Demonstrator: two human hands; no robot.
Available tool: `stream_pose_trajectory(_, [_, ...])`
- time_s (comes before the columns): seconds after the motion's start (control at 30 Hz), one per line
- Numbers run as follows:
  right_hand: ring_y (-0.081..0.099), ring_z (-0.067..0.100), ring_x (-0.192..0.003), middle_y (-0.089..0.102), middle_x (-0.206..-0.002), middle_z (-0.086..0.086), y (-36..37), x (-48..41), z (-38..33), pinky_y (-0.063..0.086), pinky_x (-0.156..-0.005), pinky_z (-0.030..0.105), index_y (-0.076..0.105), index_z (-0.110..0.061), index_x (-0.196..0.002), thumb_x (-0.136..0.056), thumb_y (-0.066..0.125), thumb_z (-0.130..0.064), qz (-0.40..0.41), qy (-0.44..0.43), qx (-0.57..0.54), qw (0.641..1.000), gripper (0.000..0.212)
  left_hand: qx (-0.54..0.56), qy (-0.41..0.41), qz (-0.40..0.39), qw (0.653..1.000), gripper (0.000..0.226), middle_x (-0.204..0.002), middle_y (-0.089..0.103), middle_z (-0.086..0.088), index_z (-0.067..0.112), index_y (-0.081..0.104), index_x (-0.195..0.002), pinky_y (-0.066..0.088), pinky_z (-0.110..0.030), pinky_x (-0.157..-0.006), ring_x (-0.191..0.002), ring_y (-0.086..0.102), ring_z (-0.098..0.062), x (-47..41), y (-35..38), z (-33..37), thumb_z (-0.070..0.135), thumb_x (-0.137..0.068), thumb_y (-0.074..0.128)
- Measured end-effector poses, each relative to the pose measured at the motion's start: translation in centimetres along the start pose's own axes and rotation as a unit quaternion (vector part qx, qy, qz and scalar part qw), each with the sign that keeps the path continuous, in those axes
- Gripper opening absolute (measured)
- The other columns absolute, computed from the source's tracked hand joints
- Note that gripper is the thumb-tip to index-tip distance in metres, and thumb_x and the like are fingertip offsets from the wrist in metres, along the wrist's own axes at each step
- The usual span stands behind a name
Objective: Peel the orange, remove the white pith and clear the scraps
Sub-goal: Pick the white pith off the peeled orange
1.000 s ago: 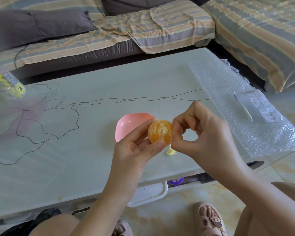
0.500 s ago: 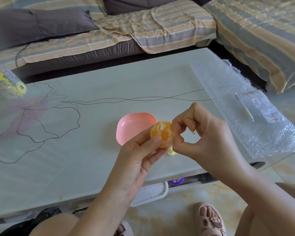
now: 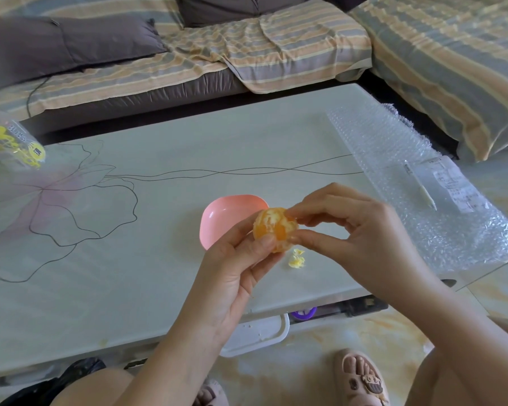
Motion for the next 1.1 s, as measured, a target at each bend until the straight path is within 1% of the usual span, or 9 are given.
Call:
stream_pose_trajectory(0.1, [0.067,0.015,-0.077,0.067,-0.085,-0.004,-0.1,0.1,0.0,0.055,-0.074,0.034,0.076,-0.015,-0.085,-0.072,0.079,-0.015,0.021,0.001,-0.019,1.000,0.013,-0.008,0.013,0.007,1.000,0.043,-0.101,0.072,-0.009,0.004,0.064,-0.113,0.056,-0.026,-0.081,-0.092,0.070,-0.017,0.0,-0.1,0.0,0.008,-0.070,0.066])
stream_pose_trajectory(0.2, [0.067,0.012,-0.074,0.068,-0.081,-0.006,0.0,0.2,-0.1,0.055,-0.073,0.026,0.076,-0.015,-0.080,-0.073,0.077,-0.011,0.033,0.000,-0.017,0.999,0.008,-0.018,0.021,0.015,1.000,0.046,-0.104,0.072,-0.011,0.004,0.063,-0.114,0.056,-0.028,-0.084,-0.095,0.069,-0.020,0.0,-0.3,0.0,0.005,-0.068,0.068])
stream_pose_trajectory(0.3, [0.063,0.004,-0.073,0.065,-0.082,-0.009,0.3,0.2,-0.1,0.047,-0.071,0.011,0.073,-0.017,-0.080,-0.079,0.074,-0.012,0.035,-0.024,0.041,0.998,0.005,-0.042,0.031,0.016,0.999,0.056,-0.112,0.070,-0.011,0.009,0.064,-0.116,0.054,-0.030,-0.089,-0.106,0.067,-0.022,-0.1,-0.6,0.1,0.008,-0.062,0.079])
stream_pose_trajectory(0.37, [0.059,0.000,-0.074,0.063,-0.083,-0.009,0.7,0.3,0.0,0.043,-0.070,0.008,0.069,-0.016,-0.081,-0.083,0.067,-0.014,0.032,-0.046,0.086,0.995,0.003,-0.050,0.033,0.019,0.998,0.059,-0.116,0.069,-0.010,0.014,0.065,-0.118,0.053,-0.031,-0.092,-0.110,0.065,-0.022,-0.2,-0.7,0.0,0.013,-0.061,0.080])
stream_pose_trajectory(0.43, [0.055,-0.001,-0.074,0.061,-0.084,-0.008,1.0,0.5,0.1,0.040,-0.070,0.005,0.065,-0.014,-0.082,-0.085,0.062,-0.013,0.030,-0.057,0.109,0.992,0.005,-0.050,0.030,0.026,0.998,0.053,-0.115,0.070,-0.008,0.014,0.066,-0.117,0.054,-0.030,-0.091,-0.109,0.065,-0.020,-0.2,-0.6,0.0,0.009,-0.065,0.077])
stream_pose_trajectory(0.53, [0.052,0.002,-0.074,0.060,-0.085,-0.006,1.3,0.5,0.1,0.035,-0.068,0.001,0.063,-0.010,-0.083,-0.087,0.059,-0.011,0.035,-0.067,0.129,0.989,0.005,-0.027,0.022,0.017,0.999,0.040,-0.108,0.072,-0.007,0.013,0.070,-0.110,0.055,-0.025,-0.082,-0.100,0.068,-0.017,-0.1,-0.4,-0.1,0.009,-0.070,0.070])
stream_pose_trajectory(0.7, [0.051,0.008,-0.071,0.058,-0.086,-0.003,1.6,0.6,0.4,0.039,-0.067,0.009,0.060,-0.008,-0.085,-0.091,0.048,-0.017,0.033,-0.091,0.152,0.984,0.016,-0.016,0.002,0.022,1.000,0.041,-0.102,0.073,-0.009,0.010,0.071,-0.107,0.056,-0.026,-0.082,-0.094,0.070,-0.017,0.0,-0.2,0.0,0.007,-0.066,0.076])
stream_pose_trajectory(0.93, [0.053,0.015,-0.070,0.059,-0.089,0.002,2.1,0.8,0.5,0.042,-0.064,0.019,0.058,-0.005,-0.087,-0.092,0.044,-0.017,0.035,-0.111,0.182,0.976,0.020,0.011,-0.015,0.035,0.999,0.035,-0.093,0.073,-0.006,0.007,0.070,-0.103,0.056,-0.027,-0.085,-0.086,0.070,-0.014,0.0,0.0,-0.1,0.014,-0.069,0.065])
stream_pose_trajectory(1.1, [0.051,0.012,-0.071,0.062,-0.096,0.004,2.7,1.1,0.7,0.038,-0.064,0.013,0.061,-0.003,-0.088,-0.092,0.045,-0.015,0.041,-0.119,0.209,0.970,0.020,0.072,-0.033,0.061,0.995,0.025,-0.095,0.072,-0.009,0.005,0.074,-0.093,0.057,-0.031,-0.084,-0.085,0.069,-0.017,-0.2,0.0,-0.2,0.012,-0.071,0.066])
Point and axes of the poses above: each hand's wrist, its own x-axis away from the middle knuckle, its own y-axis out of the palm, z = x × y, the point moved 1 cm from there along -x, towards the middle knuckle
